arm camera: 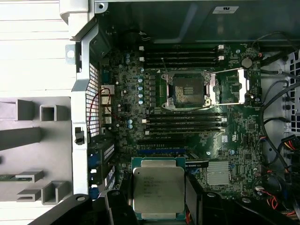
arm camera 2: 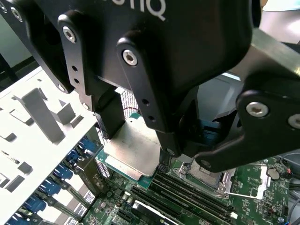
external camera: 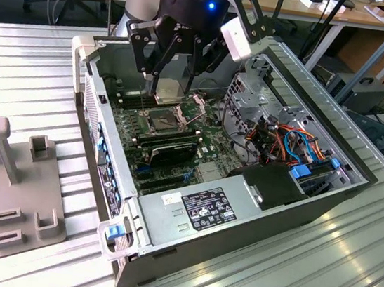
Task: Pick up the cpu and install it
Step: 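Pick up the cpu and move it towards the insertion slot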
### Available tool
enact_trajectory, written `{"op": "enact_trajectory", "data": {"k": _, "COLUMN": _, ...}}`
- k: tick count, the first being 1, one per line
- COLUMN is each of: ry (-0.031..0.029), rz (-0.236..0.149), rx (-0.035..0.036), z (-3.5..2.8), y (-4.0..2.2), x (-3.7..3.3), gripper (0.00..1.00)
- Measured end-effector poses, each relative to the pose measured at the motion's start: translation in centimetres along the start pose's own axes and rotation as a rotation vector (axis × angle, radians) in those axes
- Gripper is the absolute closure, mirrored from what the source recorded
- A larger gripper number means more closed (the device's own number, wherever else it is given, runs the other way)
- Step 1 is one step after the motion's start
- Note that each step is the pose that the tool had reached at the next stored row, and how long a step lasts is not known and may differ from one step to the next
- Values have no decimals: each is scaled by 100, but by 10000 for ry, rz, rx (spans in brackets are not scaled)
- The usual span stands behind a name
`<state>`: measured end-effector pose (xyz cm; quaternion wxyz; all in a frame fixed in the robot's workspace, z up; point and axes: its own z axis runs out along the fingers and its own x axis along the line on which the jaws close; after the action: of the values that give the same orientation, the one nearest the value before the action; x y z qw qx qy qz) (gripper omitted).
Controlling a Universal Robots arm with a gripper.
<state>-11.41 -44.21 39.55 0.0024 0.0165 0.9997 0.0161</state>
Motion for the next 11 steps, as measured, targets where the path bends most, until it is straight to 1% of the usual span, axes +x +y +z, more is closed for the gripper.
{"op": "enact_trajectory", "data": {"k": 4, "ry": -1, "rz": 2, "rx": -1, "z": 1, "y": 1, "x": -31, "gripper": 45}}
{"op": "enact_trajectory", "data": {"k": 7, "ry": 0, "rz": 3, "rx": 0, "z": 4, "y": 3, "x": -85, "gripper": 45}}
{"op": "enact_trajectory", "data": {"k": 8, "ry": 0, "rz": 2, "rx": 0, "z": 8, "y": 4, "x": -128, "gripper": 45}}
{"op": "enact_trajectory", "data": {"k": 10, "ry": -1, "rz": 2, "rx": 0, "z": 13, "y": 6, "x": -178, "gripper": 45}}
{"op": "enact_trajectory", "data": {"k": 11, "ry": 0, "rz": 2, "rx": 0, "z": 17, "y": 7, "x": -217, "gripper": 45}}
